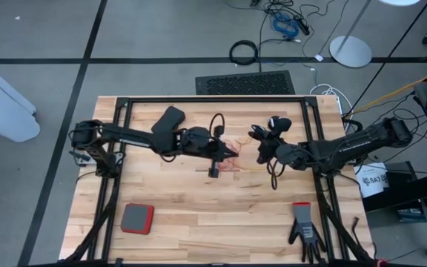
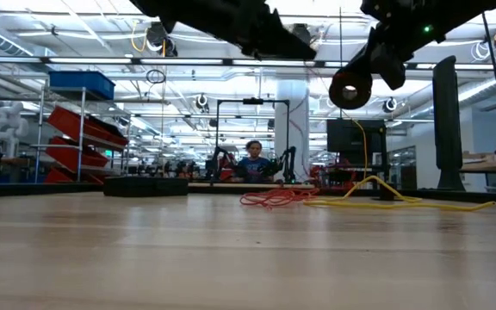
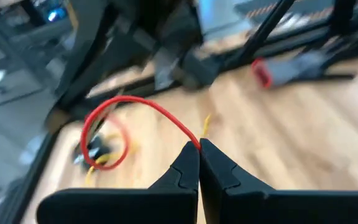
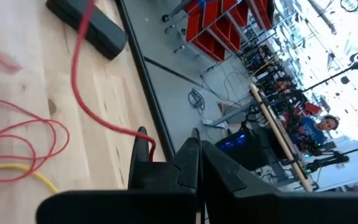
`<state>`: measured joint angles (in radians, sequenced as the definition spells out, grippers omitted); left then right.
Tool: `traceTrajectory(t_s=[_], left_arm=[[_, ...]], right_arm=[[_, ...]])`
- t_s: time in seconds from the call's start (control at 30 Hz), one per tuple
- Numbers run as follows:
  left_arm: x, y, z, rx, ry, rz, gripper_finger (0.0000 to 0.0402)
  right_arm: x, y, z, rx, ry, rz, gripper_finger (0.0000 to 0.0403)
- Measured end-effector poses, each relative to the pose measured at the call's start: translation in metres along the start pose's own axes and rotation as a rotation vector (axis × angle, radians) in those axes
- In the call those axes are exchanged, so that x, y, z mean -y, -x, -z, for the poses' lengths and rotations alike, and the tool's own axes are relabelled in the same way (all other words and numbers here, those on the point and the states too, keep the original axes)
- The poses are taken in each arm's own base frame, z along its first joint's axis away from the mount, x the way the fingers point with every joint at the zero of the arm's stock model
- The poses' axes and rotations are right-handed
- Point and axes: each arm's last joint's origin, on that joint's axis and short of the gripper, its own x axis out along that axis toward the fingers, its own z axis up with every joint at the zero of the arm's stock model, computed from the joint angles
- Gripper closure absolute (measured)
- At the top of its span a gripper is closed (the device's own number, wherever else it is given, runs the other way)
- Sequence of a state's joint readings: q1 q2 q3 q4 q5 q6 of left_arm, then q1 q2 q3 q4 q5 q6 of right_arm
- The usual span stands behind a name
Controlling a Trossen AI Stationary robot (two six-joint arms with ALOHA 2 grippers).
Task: Coil cords
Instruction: Uncoil the red wire from the spool
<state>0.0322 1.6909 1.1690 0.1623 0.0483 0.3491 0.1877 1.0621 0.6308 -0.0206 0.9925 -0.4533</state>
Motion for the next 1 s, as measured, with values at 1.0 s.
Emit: traceTrajectory(t_s=[1.0], left_arm=[[-0.004,-0.03,0.085,-0.062,0.147,-0.006,0.0386]], right_arm=[[0.018,0.035,-0.009,0.243,-0.215,-0.26,0.0403]])
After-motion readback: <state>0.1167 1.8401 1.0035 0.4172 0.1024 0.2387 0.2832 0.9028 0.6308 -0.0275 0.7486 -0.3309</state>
